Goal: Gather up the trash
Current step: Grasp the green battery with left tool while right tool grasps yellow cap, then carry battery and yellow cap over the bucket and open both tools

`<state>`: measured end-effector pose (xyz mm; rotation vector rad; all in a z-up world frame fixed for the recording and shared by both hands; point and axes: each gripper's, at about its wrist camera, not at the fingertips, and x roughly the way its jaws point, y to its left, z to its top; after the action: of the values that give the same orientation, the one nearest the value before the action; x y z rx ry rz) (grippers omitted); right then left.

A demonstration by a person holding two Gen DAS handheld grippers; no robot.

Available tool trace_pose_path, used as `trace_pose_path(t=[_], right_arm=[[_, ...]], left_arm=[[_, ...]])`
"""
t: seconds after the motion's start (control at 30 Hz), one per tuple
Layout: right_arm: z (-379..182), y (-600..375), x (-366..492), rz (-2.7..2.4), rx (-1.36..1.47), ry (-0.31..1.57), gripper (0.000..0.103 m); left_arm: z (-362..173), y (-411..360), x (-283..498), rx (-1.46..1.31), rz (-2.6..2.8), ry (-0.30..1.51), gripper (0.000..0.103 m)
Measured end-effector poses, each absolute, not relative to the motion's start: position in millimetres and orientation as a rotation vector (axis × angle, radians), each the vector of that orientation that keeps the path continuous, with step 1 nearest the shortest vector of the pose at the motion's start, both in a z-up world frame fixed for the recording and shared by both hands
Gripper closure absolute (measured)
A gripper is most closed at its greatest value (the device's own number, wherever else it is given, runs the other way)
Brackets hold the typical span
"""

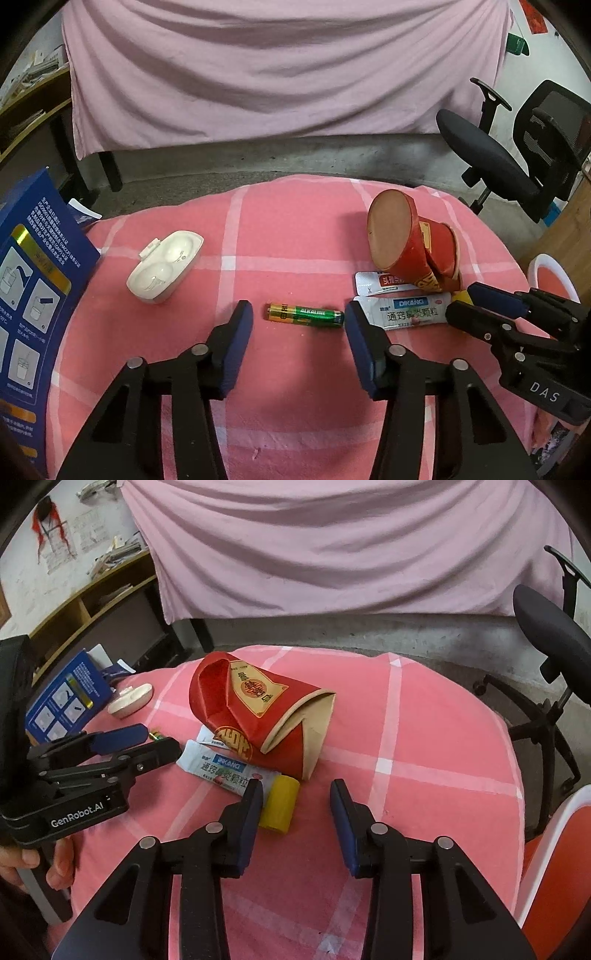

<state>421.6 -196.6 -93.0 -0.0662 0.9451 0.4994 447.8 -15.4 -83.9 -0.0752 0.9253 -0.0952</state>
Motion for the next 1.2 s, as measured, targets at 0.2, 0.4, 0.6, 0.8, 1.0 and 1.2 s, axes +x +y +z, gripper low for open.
trace_pose_path(t=[0.2, 0.4, 0.6, 0.8, 1.0, 1.2], right_arm=[[-93.7, -197.2, 423.0, 0.504, -0.061, 0.952, 0.067], [-93.6, -196.8, 420.9, 0.502, -0.059, 0.956, 0.067], [-94.2, -202.8, 421.4, 0.507, -0.029, 0.956, 0.089], [-88.0, -202.4, 414.1, 0.531, -0.032, 0.917, 0.090], [-64.6, -204.9, 386.3, 0.537, -0.046, 0.735, 0.090], [-39.8, -218.7, 351.2, 0.545, -0.013, 0.487, 0.089]], left_arm=[[-84.3, -15.7, 445.5, -0.083, -0.103, 0.923, 0.065], [-82.0, -11.3, 439.1, -0.109, -0.134, 0.912, 0.066], [-77.2, -6.9, 430.4, -0.143, -0.154, 0.892, 0.066], [-62.5, -8.0, 412.9, -0.156, -0.131, 0.800, 0.066], [-45.4, -16.6, 376.4, -0.110, -0.099, 0.627, 0.066], [-31.7, -20.3, 333.3, -0.110, -0.082, 0.418, 0.066]])
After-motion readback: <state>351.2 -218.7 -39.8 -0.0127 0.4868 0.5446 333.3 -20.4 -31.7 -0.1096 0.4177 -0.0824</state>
